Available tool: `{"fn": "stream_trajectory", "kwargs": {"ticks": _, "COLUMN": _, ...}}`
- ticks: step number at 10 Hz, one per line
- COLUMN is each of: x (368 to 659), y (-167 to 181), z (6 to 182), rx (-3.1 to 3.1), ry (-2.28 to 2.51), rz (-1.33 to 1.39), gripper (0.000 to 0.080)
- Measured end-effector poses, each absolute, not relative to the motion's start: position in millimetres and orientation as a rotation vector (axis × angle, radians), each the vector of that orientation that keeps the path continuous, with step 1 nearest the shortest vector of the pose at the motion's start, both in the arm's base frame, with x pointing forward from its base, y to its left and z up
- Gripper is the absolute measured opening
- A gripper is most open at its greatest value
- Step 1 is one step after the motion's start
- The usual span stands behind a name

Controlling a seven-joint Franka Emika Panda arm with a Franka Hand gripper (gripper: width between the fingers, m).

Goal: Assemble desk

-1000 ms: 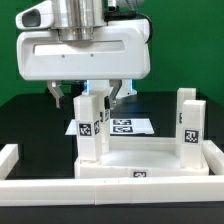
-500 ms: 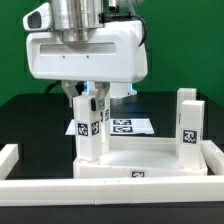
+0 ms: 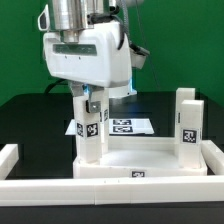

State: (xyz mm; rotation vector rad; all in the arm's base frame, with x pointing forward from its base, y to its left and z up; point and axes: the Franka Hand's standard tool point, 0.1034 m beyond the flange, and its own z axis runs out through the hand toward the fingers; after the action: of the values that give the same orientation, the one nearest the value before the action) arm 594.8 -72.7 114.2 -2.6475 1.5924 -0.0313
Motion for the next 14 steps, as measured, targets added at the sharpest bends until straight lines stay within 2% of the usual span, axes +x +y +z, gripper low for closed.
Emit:
{"fn": "stream_trajectory", "kwargs": {"ticks": 4, "x": 614, "y": -71, "z": 113.7, "rx": -2.119, "ry": 2.142, "rz": -0.038, "gripper": 0.0288}}
{"fn": "stream_trajectory", "kwargs": {"ticks": 8, "x": 622, "y": -67, "z": 113.2, "rx": -1.934, "ry": 2.257, "rz": -0.084, "gripper": 0.0288}}
{"fn": "stream_trajectory", "kwargs": {"ticks": 9, "x": 622, "y": -67, "z": 113.1, "rx": -1.954, "ry": 2.241, "rz": -0.086, "gripper": 0.0399}}
{"fn": "stream_trajectory", "kwargs": {"ticks": 10, "x": 621, "y": -68, "z": 113.6, "rx": -1.994, "ry": 2.208, "rz": -0.088, "gripper": 0.0567}}
{"fn": "stream_trajectory", "kwargs": {"ticks": 11, "x": 621, "y": -66, "z": 115.1, "rx": -2.227, "ry": 1.994, "rz": -0.098, "gripper": 0.063}}
{"fn": "stream_trajectory", "kwargs": {"ticks": 13, "x": 616, "y": -40, "z": 109.9, "rx": -2.509, "ry": 1.683, "rz": -0.026, "gripper": 0.0646}}
{"fn": "stream_trajectory", "kwargs": {"ticks": 14, "x": 617, "y": -44, "z": 110.6, "rx": -2.571, "ry": 1.587, "rz": -0.042, "gripper": 0.0646}}
